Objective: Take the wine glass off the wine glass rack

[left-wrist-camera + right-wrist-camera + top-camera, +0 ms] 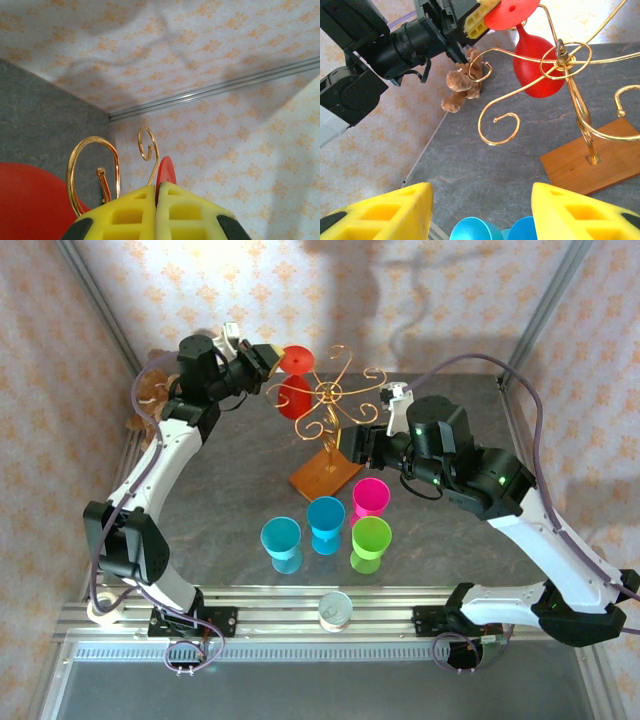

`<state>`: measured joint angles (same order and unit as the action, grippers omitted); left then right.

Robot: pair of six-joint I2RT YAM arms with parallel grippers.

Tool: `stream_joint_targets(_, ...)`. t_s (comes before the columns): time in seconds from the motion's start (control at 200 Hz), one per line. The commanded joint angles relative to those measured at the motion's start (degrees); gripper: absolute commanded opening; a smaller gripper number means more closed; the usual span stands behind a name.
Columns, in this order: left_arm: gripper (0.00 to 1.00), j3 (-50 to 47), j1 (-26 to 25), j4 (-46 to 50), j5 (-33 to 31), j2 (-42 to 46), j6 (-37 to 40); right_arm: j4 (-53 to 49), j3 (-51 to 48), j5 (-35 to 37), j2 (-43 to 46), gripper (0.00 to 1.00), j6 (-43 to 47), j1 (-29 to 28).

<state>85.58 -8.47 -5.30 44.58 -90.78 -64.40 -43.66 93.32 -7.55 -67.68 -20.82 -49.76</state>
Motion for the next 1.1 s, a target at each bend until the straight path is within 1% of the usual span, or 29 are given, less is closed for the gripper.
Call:
stream_joint_targets(0.0, 0.00, -0.96, 1.45, -0.99, 0.42, 3.12, 2.03, 0.81, 0.64, -0.43, 0.09, 0.55, -0.79, 0.30)
stream_joint_targets(0.26, 0.00, -3.04, 2.89, 0.57, 0.51, 5.48, 3.51, 0.83, 1.07, -1.15, 0.09, 0.55, -1.84, 0.35)
stream_joint_targets(0.285, 0.00, -3.21, 3.07, 0.91, 0.51, 5.80, 3.77, 0.80, 1.14, -1.33, -1.17, 0.55, -1.94, 0.28)
stream_joint_targets(0.496, 0.00, -5.03, 4.75, 3.04, -0.01, 8.27, 5.56, 0.77, 1.69, -1.93, -2.17, 0.54, -2.38, 0.30)
stream_joint_targets(0.816, 0.00, -7.62, 10.05, 6.01, 0.95, 12.75, 7.33, 0.99, 2.35, -2.92, -2.87, 0.54, -2.72, 0.24)
stream_joint_targets(0.976, 0.00, -7.12, 12.61, 10.95, 1.55, 14.55, 11.71, 1.46, 1.96, -2.72, -2.88, 0.54, -3.13, 0.29)
stream_joint_targets(1.096, 0.00, -4.37, 13.46, 20.39, 1.26, 14.99, 20.10, 0.83, 2.49, -2.81, -3.78, 0.54, -3.62, 0.23)
